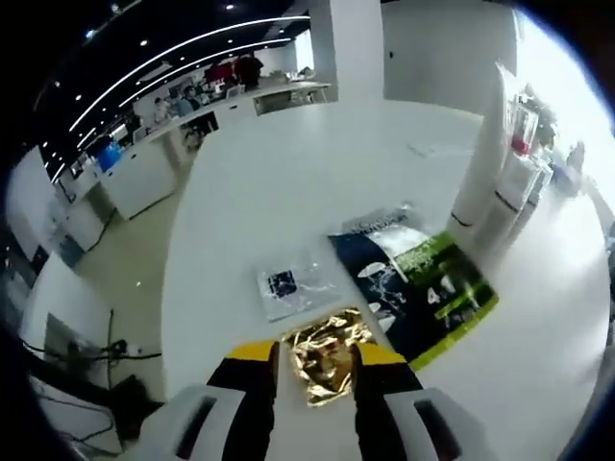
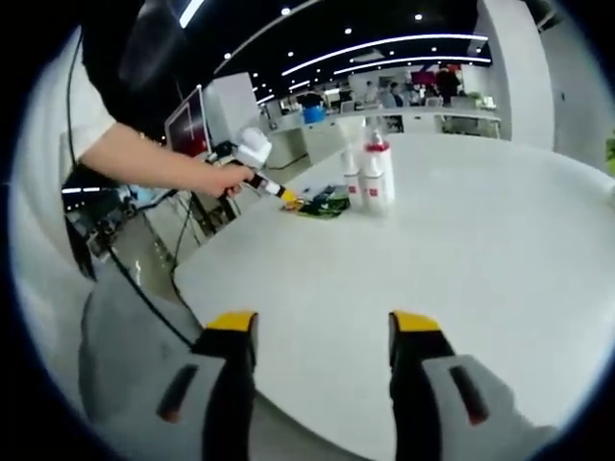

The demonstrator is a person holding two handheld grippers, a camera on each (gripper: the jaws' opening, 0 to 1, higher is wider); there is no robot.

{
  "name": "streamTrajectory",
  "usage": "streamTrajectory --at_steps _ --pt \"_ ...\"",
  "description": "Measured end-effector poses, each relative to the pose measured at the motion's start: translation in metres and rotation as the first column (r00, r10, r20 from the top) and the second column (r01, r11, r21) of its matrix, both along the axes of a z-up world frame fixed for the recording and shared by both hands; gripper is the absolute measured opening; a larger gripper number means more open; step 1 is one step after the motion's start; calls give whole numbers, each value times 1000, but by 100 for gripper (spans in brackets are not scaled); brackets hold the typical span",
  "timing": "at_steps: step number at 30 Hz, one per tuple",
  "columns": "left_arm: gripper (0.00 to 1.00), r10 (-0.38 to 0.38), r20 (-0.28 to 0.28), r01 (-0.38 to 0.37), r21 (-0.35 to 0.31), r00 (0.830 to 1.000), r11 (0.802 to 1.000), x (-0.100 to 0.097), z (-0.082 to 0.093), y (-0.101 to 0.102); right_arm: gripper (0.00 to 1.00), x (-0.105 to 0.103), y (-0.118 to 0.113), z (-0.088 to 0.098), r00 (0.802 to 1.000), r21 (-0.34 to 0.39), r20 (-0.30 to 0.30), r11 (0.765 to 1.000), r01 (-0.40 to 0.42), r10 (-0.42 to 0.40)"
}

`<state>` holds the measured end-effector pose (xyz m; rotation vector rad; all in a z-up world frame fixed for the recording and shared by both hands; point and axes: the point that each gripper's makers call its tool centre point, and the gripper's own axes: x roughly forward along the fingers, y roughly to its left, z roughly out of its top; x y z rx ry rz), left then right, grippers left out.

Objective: Arrange the skincare products in the storage area until every visible bottle or jar stands upright without overlapping.

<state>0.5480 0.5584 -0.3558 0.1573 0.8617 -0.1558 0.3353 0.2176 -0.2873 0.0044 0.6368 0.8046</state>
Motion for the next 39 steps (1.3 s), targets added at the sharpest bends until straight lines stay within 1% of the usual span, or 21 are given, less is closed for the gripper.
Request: streamTrajectory --at_steps 2,3,6,7,8,11,12,13,16,18,19,20,22,25,27,28,30,32,34,37,39 --pt "32 22 27 -22 -19 999 1000 -3 9 -2 57 0 1 1 1000 7 2 1000 -1 1" --pt "32 60 78 -54 -83 995 995 -6 23 -10 57 0 2 3 1000 18 7 1000 -9 9" --pt "32 82 129 -65 -131 988 989 -14 39 -20 57 -1 3 5 1000 28 12 999 -15 15" --pt "32 78 162 -52 -163 984 985 -25 51 -33 57 -1 5 6 1000 31 16 999 -21 20" --pt "32 76 163 -49 -164 984 985 -28 52 -34 57 -1 5 6 1000 31 17 999 -22 21" --pt "34 58 210 -17 -193 976 981 -42 66 -50 57 -1 7 7 999 37 22 999 -31 30" --pt "34 79 233 -22 -241 969 970 -49 75 -57 57 -1 9 7 999 38 23 999 -33 32" --pt "35 87 251 -18 -263 964 965 -54 82 -61 57 -1 9 6 999 35 21 999 -32 31" --pt "36 72 310 15 -270 948 963 -74 104 -75 57 -2 8 8 999 28 35 999 -36 35" --pt "37 70 326 26 -279 943 960 -79 109 -79 57 -2 9 9 999 29 39 999 -39 38" --pt "38 46 355 56 -272 934 961 -101 118 -91 57 -3 11 11 998 34 47 998 -53 52" --pt "39 45 360 58 -269 932 961 -108 119 -93 57 -4 11 11 997 34 50 998 -56 54" --pt "41 31 384 88 -288 923 953 -127 125 -104 57 -4 12 12 997 34 57 998 -59 57" --pt "48 27 422 135 -348 906 928 -143 133 -117 57 -4 12 15 996 33 69 998 -56 54" --pt "54 26 446 150 -356 895 922 -161 137 -121 57 -4 10 19 994 20 101 998 -54 52" --pt "53 24 448 153 -353 894 923 -164 138 -121 57 -4 10 20 993 20 109 998 -55 52" --pt "53 17 477 168 -342 879 925 -176 141 -123 57 -3 8 28 989 28 142 998 -49 44" --pt "54 6 487 171 -318 873 932 -188 142 -123 57 -1 7 30 987 30 154 999 -40 35" --pt "55 -5 499 183 -309 867 933 -196 145 -126 57 0 8 32 986 36 165 999 -35 28" --pt "62 -39 518 217 -288 854 933 -204 147 -135 60 0 9 37 984 45 178 998 -41 33" --pt "65 -72 527 240 -258 847 936 -209 147 -140 64 1 9 42 980 48 198 998 -39 28"
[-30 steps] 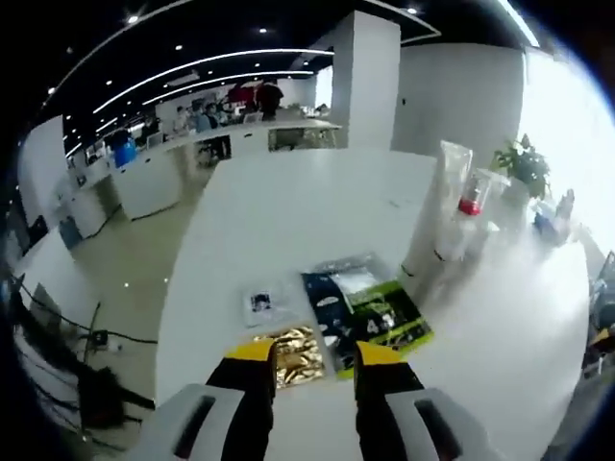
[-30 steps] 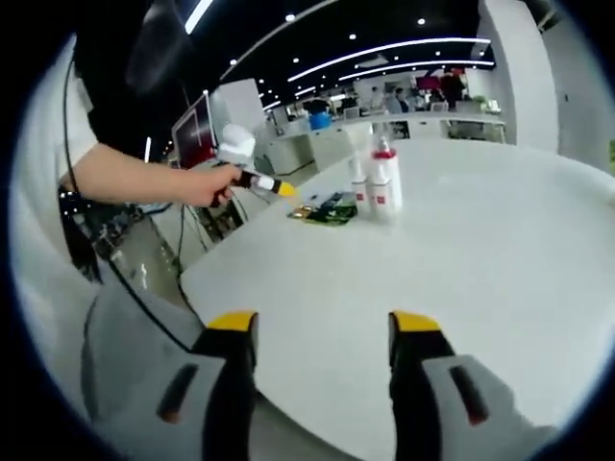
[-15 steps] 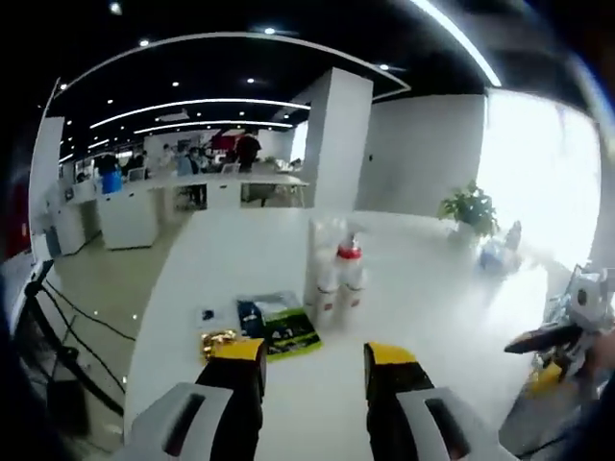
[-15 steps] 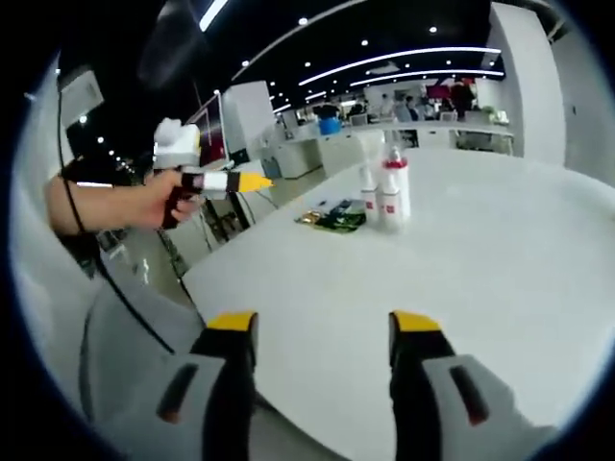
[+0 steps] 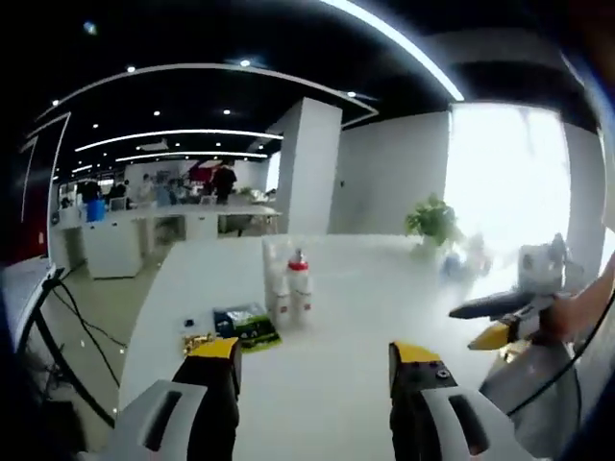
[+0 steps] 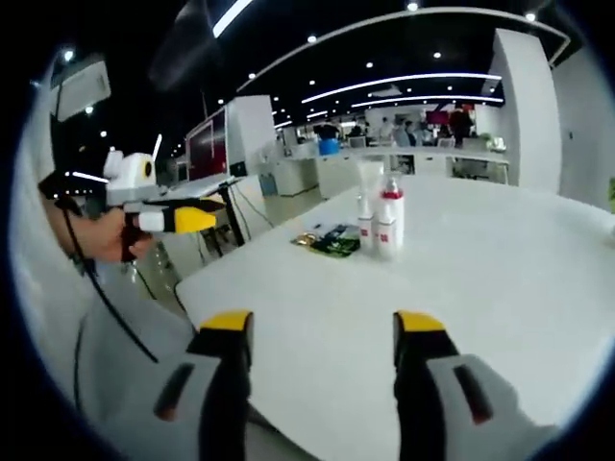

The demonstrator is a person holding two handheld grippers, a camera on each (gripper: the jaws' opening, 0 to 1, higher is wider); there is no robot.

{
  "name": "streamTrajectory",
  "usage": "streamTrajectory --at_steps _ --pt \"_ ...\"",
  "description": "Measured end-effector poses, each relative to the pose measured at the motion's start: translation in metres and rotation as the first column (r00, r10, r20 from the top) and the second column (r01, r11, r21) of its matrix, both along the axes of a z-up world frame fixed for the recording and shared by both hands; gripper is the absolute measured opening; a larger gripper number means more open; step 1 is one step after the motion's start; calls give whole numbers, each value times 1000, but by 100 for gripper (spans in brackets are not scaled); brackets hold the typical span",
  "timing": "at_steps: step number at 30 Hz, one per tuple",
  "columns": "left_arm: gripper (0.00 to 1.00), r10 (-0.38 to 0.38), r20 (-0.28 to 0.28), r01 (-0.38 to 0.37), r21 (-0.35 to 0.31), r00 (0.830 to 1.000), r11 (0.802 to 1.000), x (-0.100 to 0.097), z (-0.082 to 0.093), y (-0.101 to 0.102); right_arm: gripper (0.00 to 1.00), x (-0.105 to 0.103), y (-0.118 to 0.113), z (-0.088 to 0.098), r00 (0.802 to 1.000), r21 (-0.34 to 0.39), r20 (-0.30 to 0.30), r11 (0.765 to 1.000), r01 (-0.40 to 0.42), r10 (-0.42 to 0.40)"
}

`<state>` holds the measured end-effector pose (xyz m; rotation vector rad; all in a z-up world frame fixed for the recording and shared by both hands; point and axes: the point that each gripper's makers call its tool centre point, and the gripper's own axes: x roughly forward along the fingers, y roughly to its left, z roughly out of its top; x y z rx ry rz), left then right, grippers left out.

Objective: Arrange the skincare products in the storage area until every visible bottle or jar stands upright without overlapping.

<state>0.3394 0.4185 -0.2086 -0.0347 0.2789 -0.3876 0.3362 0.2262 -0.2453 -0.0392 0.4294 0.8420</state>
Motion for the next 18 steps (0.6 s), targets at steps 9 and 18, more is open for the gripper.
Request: streamTrajectory --at_steps 9,18 --pt "76 -16 10 15 66 1000 998 -21 -4 -9 79 8 -17 22 993 1 114 999 36 -36" --pt "83 29 32 -32 81 999 996 -36 -15 -1 85 9 -19 23 993 29 108 998 53 -56"
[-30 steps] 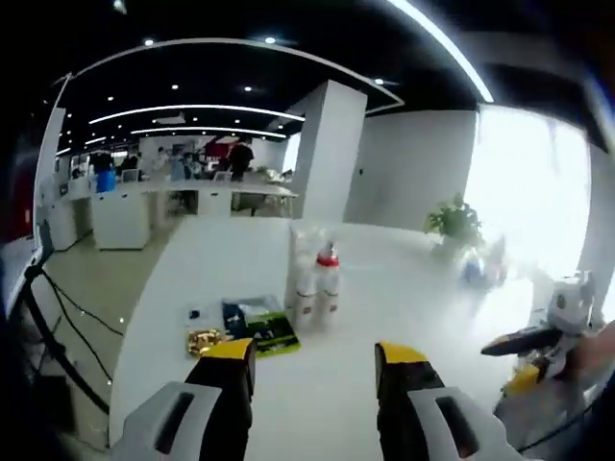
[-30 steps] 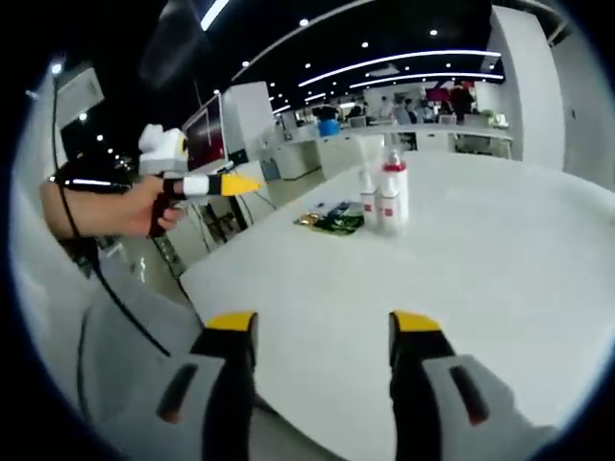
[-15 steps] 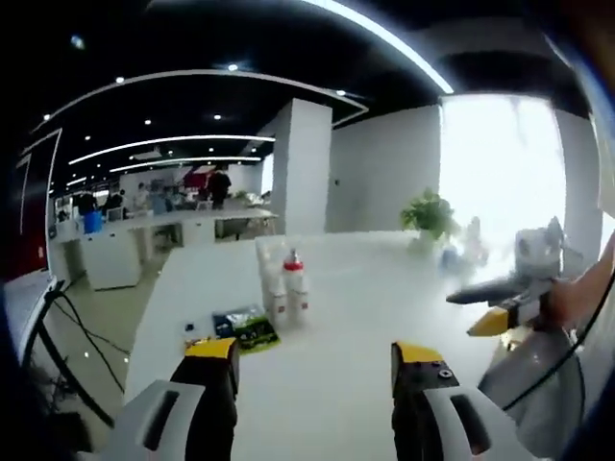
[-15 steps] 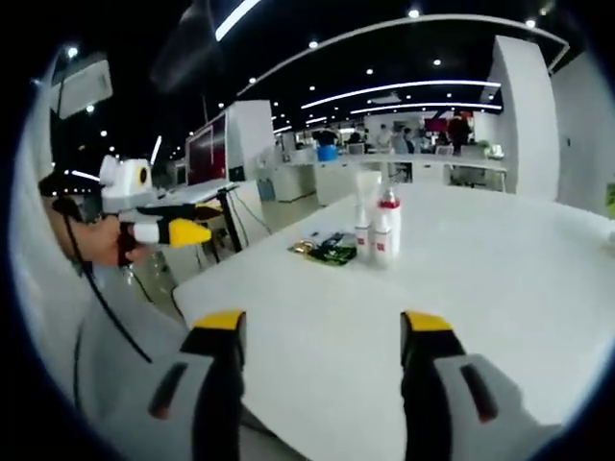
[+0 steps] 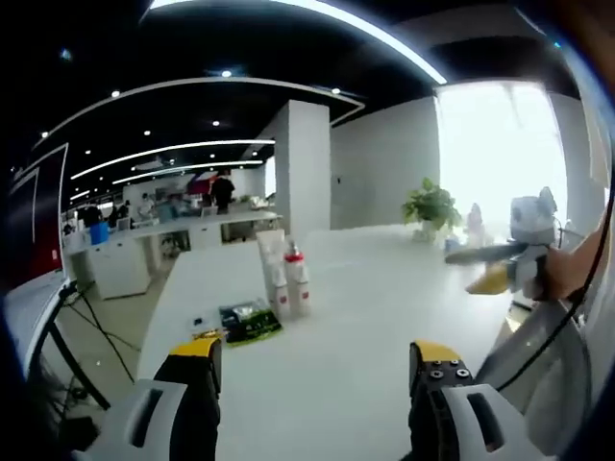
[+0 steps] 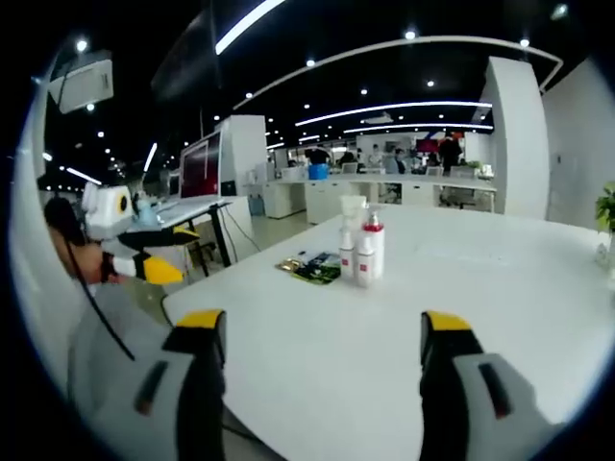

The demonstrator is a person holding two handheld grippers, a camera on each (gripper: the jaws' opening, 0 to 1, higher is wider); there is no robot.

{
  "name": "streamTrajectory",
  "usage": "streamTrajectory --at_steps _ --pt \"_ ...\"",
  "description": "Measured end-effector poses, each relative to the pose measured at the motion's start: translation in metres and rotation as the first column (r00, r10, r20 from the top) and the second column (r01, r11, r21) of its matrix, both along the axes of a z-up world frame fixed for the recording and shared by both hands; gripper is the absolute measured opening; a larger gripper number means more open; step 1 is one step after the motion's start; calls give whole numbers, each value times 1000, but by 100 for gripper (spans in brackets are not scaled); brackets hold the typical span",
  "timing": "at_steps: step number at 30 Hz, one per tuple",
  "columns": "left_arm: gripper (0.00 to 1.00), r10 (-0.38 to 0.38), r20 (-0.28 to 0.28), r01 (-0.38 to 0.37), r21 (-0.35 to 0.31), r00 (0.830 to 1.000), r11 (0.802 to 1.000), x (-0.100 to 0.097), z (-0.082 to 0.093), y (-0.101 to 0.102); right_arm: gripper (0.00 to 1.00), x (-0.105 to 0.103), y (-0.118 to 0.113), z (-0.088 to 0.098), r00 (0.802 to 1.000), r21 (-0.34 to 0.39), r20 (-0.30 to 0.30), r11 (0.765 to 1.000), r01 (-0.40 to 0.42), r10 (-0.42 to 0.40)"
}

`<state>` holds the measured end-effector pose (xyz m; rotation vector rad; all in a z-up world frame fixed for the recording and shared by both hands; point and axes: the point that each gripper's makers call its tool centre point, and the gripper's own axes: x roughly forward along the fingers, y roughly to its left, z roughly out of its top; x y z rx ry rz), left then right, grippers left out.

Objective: Arrange the skincare products in the storage area until every visible bottle or jar stands upright without overlapping.

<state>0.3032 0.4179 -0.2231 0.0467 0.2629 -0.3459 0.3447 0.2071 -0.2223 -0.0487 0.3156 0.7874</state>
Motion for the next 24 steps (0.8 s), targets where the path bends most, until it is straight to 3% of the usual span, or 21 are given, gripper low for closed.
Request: streamTrajectory --at_steps 4,9,18,24 --pt "83 18 -8 -18 29 1000 999 -2 -7 3 85 -4 3 -2 1000 -19 7 1000 -17 17" --pt "82 20 7 -20 49 1000 999 9 0 -3 84 -6 5 -10 1000 -60 -3 998 -30 30" --pt "82 48 43 -51 72 998 996 14 10 -2 84 -4 3 -10 1000 -61 -3 998 -21 21" --pt "81 46 44 -50 89 998 995 11 0 -5 84 -5 6 -11 999 -68 0 997 -33 33"
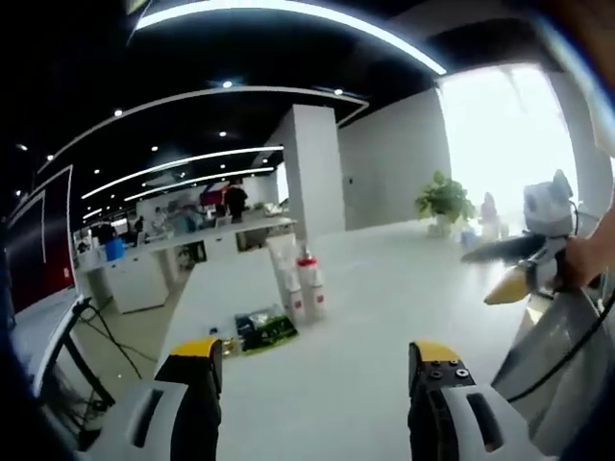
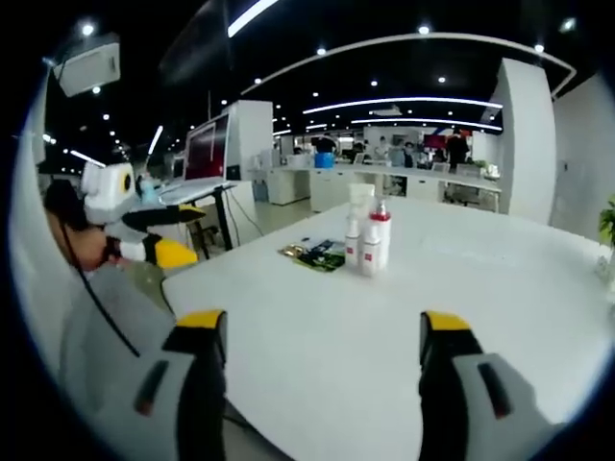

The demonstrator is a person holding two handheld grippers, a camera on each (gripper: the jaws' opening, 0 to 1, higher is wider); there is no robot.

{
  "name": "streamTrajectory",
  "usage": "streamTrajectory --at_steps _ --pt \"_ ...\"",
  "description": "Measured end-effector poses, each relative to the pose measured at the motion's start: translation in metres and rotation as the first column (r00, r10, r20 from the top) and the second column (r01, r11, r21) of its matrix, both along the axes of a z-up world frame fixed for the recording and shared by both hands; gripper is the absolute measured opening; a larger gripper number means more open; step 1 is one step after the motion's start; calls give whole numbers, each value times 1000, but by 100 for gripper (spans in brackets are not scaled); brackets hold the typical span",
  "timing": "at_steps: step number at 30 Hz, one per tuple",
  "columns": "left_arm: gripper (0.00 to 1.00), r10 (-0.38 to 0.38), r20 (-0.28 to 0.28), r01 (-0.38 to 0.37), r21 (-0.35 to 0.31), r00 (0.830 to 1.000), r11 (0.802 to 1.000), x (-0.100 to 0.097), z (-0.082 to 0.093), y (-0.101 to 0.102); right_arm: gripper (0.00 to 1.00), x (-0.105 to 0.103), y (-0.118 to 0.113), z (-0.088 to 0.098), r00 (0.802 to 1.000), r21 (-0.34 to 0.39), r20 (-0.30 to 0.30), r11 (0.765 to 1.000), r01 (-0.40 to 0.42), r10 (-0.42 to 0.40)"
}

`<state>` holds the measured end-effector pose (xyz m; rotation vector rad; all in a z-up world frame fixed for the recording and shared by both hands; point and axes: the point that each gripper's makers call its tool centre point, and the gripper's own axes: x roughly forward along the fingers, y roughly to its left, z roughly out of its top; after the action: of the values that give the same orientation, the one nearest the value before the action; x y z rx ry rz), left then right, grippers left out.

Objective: Arrange the skincare products in the storage area until every visible bottle or jar stands upright without overlapping.

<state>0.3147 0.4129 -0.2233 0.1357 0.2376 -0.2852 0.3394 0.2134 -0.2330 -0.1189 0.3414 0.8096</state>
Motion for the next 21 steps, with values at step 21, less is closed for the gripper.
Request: streamTrajectory --at_steps 21 --pt "79 -31 -29 32 42 999 999 1 -5 -9 85 3 -10 4 999 1 24 999 41 -41"
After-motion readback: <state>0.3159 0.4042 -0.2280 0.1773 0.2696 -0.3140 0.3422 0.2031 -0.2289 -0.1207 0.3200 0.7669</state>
